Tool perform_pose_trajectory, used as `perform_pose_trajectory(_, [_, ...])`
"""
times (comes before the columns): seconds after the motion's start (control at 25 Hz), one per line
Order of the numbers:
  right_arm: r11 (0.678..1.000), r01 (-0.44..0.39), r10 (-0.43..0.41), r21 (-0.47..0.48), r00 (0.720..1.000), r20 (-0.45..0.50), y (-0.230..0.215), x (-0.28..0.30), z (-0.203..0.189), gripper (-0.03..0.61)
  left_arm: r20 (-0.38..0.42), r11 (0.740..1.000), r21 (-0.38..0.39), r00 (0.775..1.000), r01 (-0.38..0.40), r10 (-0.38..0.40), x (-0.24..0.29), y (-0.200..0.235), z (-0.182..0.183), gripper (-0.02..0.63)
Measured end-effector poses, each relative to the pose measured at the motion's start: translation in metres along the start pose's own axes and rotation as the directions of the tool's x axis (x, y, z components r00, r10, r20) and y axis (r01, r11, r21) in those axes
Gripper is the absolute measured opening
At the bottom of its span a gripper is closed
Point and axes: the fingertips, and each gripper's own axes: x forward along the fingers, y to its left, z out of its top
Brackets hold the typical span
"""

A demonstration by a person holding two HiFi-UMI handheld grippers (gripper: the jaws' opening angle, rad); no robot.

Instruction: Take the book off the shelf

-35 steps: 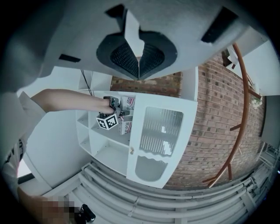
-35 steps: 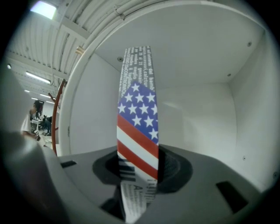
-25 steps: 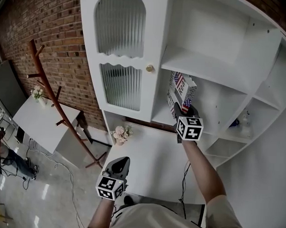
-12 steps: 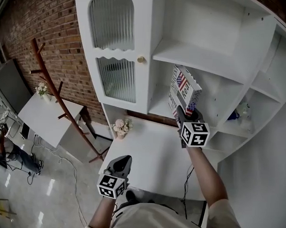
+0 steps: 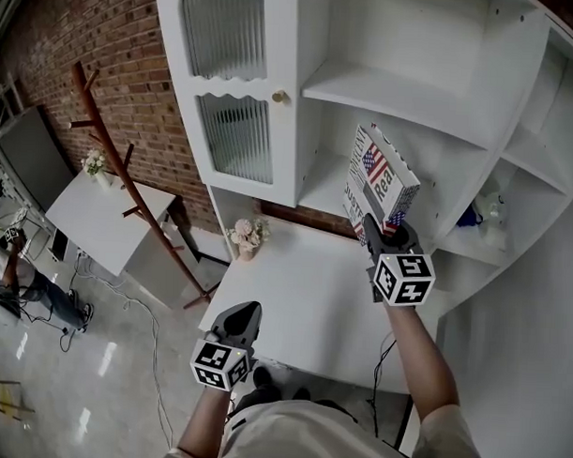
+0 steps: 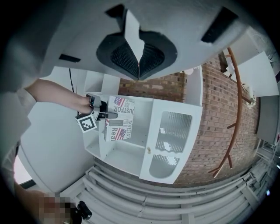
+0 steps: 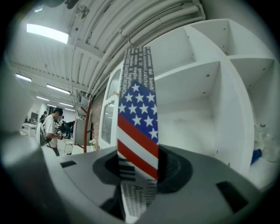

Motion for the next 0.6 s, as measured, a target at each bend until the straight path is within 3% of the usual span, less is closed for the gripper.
perform_pose_trajectory(0.6, [0.999, 0.048, -0.049, 0.014, 0.997, 0.061, 0.01, -0.076, -0.024, 0.164, 0.0, 1.0, -0.011, 1.0, -0.029, 0.029, -0.032, 0.011, -0.008, 0.026])
